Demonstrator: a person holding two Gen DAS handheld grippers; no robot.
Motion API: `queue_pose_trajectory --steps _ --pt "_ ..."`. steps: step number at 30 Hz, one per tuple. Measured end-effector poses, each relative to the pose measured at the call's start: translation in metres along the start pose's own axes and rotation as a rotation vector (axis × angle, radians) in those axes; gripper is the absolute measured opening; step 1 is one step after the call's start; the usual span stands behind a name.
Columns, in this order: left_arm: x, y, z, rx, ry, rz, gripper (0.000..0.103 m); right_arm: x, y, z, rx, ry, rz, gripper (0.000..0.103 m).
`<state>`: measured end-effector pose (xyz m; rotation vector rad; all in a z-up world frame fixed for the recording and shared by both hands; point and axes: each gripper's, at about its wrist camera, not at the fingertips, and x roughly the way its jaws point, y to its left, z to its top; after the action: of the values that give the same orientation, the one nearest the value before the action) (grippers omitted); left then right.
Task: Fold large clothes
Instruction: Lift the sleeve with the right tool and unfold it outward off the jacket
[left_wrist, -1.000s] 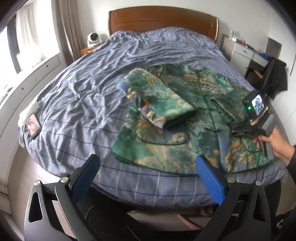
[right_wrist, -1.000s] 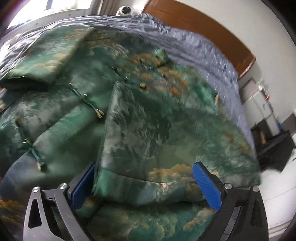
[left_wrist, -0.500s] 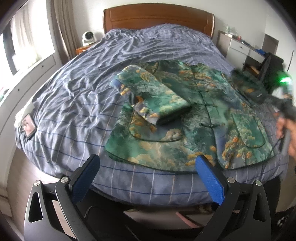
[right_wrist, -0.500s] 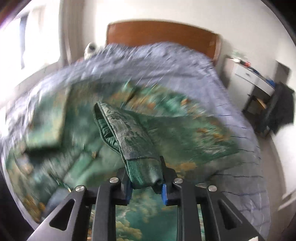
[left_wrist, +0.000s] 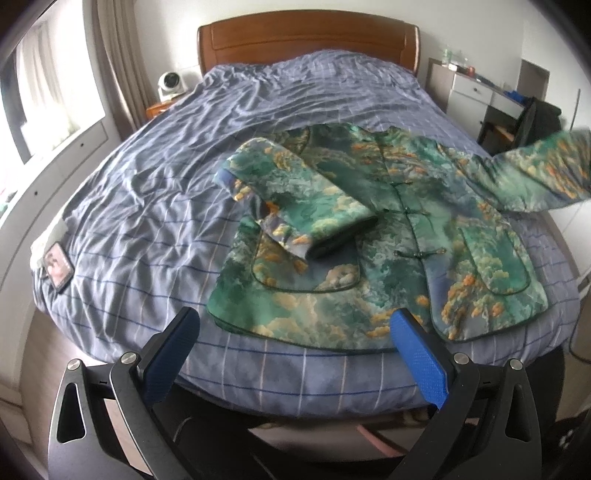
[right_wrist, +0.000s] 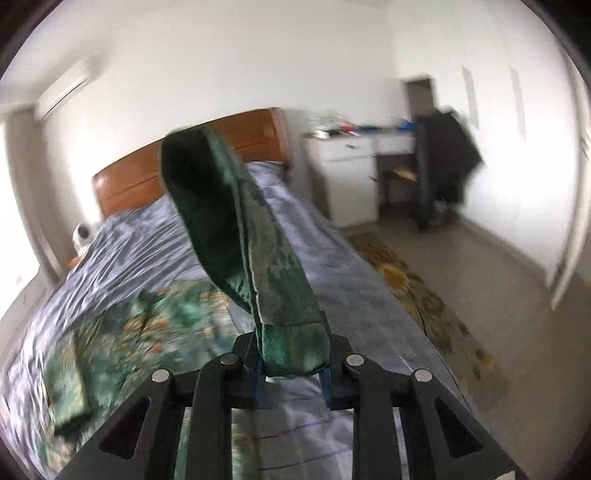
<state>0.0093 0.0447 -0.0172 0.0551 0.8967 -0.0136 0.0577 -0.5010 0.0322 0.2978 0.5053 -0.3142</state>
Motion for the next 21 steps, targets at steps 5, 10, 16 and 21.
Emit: queue_pose_trajectory --steps 5,10,16,21 --pt "0.001 0.0 0.003 0.005 0.0 0.009 0.103 0.027 -0.069 -0.022 0.202 0.095 -0.044 0.022" --pt "0.002 0.001 0.006 0.021 -0.004 0.021 0.103 0.056 -0.106 -0.055 0.343 0.183 -0.031 0.025" --pt "0.02 0.018 0.016 0.092 -0.037 0.046 0.103 0.057 -0.13 -0.087 0.363 0.22 -0.138 0.054" --pt "0.075 0.01 0.034 0.221 0.07 -0.071 0.103 0.027 -0.115 -0.098 0.214 0.223 -0.205 0.056"
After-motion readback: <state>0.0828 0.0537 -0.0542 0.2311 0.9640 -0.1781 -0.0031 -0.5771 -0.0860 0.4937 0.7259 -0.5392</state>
